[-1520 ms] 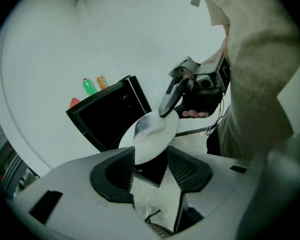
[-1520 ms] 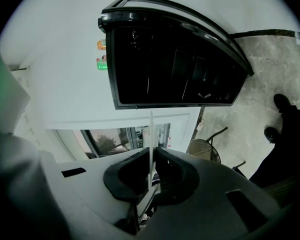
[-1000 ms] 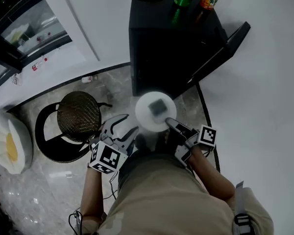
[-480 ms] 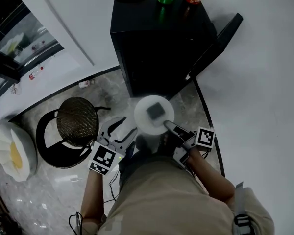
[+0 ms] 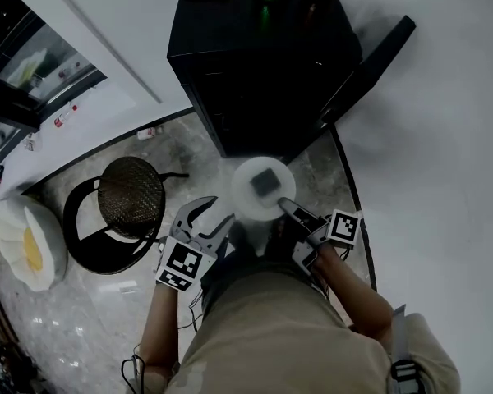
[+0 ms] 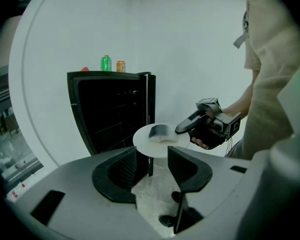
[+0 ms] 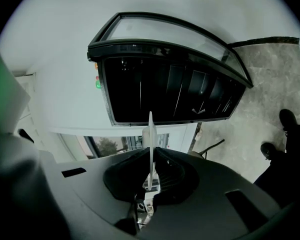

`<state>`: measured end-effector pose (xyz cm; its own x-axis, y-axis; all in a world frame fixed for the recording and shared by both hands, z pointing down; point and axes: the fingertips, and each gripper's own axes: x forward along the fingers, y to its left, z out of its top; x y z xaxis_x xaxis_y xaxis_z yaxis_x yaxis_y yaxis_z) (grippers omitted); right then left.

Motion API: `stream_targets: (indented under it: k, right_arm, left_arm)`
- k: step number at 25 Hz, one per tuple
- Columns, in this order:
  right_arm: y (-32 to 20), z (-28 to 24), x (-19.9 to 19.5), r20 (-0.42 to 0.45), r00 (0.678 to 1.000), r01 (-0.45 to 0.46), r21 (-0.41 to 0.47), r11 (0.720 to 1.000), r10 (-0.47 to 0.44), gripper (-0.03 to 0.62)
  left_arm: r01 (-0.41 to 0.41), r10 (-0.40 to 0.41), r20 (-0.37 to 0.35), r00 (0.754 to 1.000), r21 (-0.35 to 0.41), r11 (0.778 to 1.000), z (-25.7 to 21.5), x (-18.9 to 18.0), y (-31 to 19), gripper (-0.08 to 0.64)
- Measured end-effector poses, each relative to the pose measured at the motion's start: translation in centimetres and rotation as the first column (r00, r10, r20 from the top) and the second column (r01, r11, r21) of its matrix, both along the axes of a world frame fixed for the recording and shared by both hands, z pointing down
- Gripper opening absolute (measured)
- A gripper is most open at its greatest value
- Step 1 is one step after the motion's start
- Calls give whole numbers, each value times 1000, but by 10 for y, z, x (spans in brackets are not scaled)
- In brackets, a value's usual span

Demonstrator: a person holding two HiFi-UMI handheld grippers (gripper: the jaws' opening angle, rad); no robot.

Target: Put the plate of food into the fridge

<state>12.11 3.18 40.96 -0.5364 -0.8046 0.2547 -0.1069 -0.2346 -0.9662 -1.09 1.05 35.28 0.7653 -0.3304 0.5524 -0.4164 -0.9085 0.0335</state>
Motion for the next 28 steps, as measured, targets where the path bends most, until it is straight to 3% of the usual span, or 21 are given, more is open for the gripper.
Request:
stream_targets:
  k: [5, 12, 15, 22, 28]
  right_arm:
    - [-5, 13, 8, 0, 999, 38, 15, 999, -38, 35]
    - [-16, 30, 13, 8, 995, 95, -9, 995, -95, 35]
    - [-25, 29, 9, 1, 991, 134, 14, 991, -134, 35]
    - [-43, 38, 8, 21, 992, 120, 31, 992, -121, 35]
    - [-52, 59, 3, -20, 992, 128, -3, 992, -128, 35]
  left_arm:
    - [43, -44, 81, 996, 13, 999, 11, 0, 0, 183]
    - [127, -130, 76, 989, 39, 991, 15, -4, -13, 29]
    - [159, -163, 90, 982, 59, 986, 18, -11, -19, 20]
    - [242, -243, 75, 967, 23, 970, 32, -38, -20, 18]
    - [247, -248, 86, 965, 25, 969, 43, -48, -28, 18]
